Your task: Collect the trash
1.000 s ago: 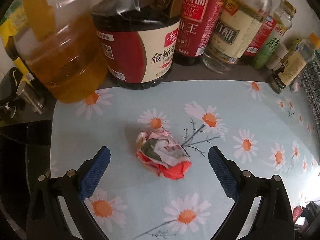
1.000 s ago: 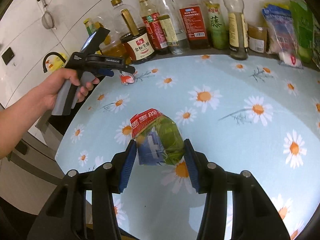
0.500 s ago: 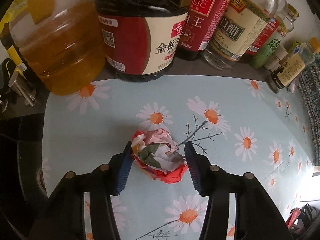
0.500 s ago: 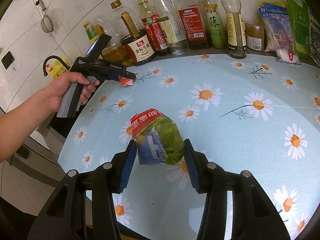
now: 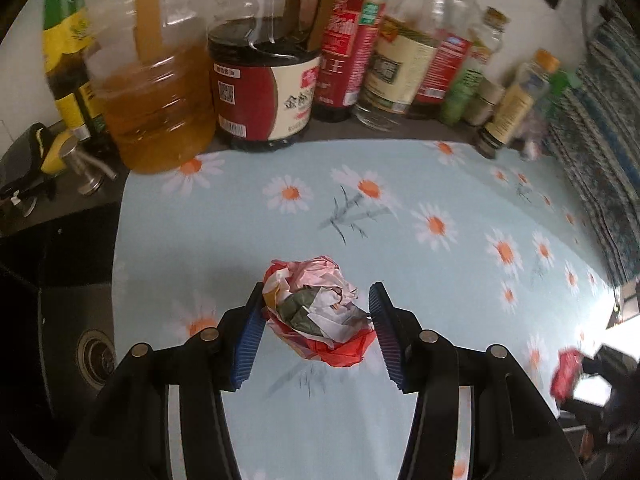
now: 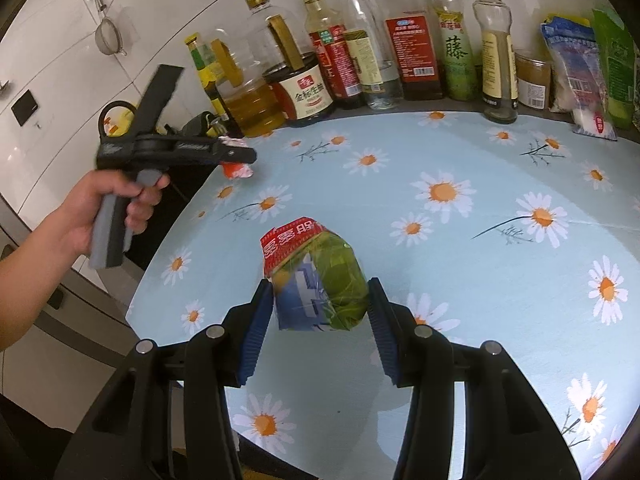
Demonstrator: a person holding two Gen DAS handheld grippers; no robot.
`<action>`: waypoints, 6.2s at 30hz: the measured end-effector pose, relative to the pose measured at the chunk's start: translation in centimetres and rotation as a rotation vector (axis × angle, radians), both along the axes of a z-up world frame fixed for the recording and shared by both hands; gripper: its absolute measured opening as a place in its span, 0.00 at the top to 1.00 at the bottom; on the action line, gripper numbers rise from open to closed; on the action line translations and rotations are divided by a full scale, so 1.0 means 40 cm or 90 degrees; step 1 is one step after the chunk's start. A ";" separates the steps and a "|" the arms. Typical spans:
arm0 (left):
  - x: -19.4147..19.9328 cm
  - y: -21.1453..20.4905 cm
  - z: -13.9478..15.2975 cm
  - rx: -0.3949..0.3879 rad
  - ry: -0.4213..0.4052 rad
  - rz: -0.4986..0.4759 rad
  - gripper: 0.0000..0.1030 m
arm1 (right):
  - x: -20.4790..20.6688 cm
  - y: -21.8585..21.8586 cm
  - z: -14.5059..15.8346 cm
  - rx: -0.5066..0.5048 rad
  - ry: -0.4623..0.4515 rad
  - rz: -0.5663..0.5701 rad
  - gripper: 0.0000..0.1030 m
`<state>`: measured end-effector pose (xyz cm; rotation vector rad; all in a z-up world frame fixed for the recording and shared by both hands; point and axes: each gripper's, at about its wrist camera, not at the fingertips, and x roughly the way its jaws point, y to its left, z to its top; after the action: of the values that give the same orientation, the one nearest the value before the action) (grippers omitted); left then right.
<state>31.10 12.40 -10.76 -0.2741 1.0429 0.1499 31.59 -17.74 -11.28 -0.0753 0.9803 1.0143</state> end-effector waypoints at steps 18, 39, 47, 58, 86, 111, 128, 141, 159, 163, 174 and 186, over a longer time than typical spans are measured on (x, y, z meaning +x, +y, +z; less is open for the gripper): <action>-0.372 -0.155 -0.020 -0.012 0.002 -0.060 0.52 | -0.130 0.026 -0.026 -0.008 0.047 0.049 0.53; -0.598 -0.274 -0.080 -0.092 0.047 -0.069 0.52 | -0.342 0.048 -0.059 -0.045 0.093 0.146 0.53; -0.633 -0.315 -0.133 -0.127 0.092 -0.094 0.52 | -0.394 0.045 -0.101 -0.075 0.109 0.164 0.53; -0.653 -0.342 -0.287 -0.148 0.182 -0.109 0.52 | -0.451 0.029 -0.242 -0.138 0.167 0.162 0.53; -0.656 -0.357 -0.454 -0.143 0.260 -0.089 0.31 | -0.433 0.026 -0.451 -0.200 0.258 0.094 0.46; -0.684 -0.304 -0.282 -0.102 0.182 -0.036 0.31 | -0.441 0.020 -0.255 -0.129 0.176 0.079 0.39; -0.647 -0.261 0.020 -0.043 -0.005 -0.056 0.06 | -0.446 -0.015 0.058 -0.040 0.050 -0.072 0.09; -0.636 -0.316 0.191 0.031 -0.071 -0.049 0.06 | -0.397 -0.076 0.205 0.003 -0.022 -0.108 0.05; -0.607 -0.400 0.280 0.074 -0.107 0.020 0.06 | -0.308 -0.190 0.277 0.029 -0.074 -0.101 0.05; -0.602 -0.405 0.283 0.084 -0.112 0.027 0.06 | -0.304 -0.200 0.270 0.023 -0.077 -0.089 0.05; -0.604 -0.418 0.275 0.080 -0.111 0.029 0.06 | -0.306 -0.205 0.271 0.024 -0.073 -0.084 0.05; -0.621 -0.418 0.270 0.081 -0.108 0.027 0.06 | -0.318 -0.227 0.277 0.028 -0.075 -0.099 0.05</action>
<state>6.26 -4.33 0.03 -0.1903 0.8558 0.2265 18.87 -26.83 -0.21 -0.0226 0.8427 0.8778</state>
